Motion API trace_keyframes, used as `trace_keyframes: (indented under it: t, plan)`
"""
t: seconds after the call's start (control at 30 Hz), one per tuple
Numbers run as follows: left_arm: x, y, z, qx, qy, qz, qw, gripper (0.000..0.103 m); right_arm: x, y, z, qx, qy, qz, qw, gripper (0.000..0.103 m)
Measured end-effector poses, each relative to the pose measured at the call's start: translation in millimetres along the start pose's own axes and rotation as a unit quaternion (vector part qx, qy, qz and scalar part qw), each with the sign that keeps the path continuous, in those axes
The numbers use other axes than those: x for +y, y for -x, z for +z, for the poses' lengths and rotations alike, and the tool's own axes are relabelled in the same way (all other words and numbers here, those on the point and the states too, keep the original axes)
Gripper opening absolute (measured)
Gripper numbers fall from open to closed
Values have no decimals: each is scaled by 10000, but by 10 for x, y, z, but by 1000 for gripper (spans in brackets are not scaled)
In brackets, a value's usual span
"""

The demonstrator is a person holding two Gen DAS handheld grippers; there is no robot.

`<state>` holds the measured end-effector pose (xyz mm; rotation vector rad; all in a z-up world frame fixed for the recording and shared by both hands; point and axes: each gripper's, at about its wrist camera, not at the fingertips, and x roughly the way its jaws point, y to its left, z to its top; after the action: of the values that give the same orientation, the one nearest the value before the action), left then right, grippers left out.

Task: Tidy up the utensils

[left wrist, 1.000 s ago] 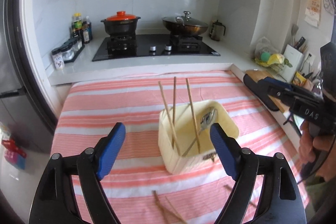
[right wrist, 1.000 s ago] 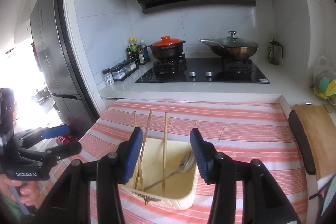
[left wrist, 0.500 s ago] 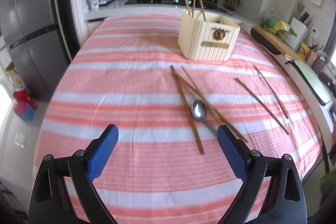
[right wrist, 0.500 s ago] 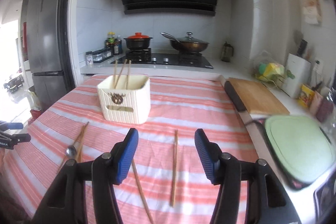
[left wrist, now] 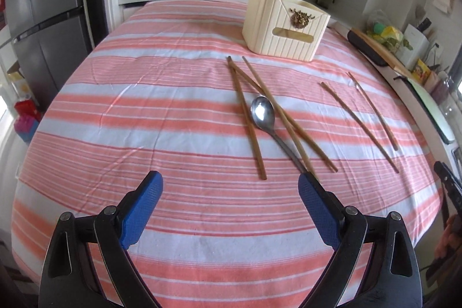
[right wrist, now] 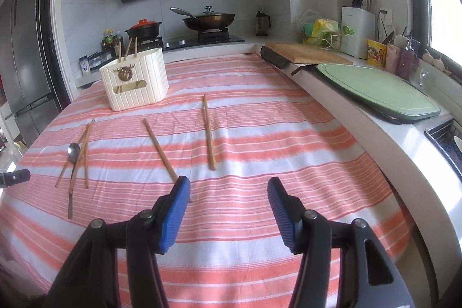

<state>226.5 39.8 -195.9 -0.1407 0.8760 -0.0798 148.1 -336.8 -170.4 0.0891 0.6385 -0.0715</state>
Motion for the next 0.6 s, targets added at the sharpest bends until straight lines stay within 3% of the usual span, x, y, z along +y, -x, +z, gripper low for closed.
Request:
trace_keyframes:
  t: [0.23,0.4,0.47,0.5,0.53,0.57,0.6]
  plan:
    - [-105,-382,164,192,-262,287,9991,95,236,-33,40,-28,176,309,9994,57]
    - [-154,-720,255,412,-510,547,9963,79,266,-22,34,7,235,326,9992,57]
    - [-166,-809,262,474,-593,579,9954,59,230,-8,46,-7,224,267,9994,57]
    - [-175,-814,265,419,-601,596,9955,55,206,-2,54,-16,205,232,9995,57]
    - [-196,-810,266,357,-635,664,9951,32,182,1,62,-15,186,202,9996,57]
    - [-214,-812,265,350,-670,690,9947,4,160,1,67,-7,167,171,9997,57]
    - [-221,-813,269,344,-642,726,9947,5,144,-3,68,-1,150,147,9998,57]
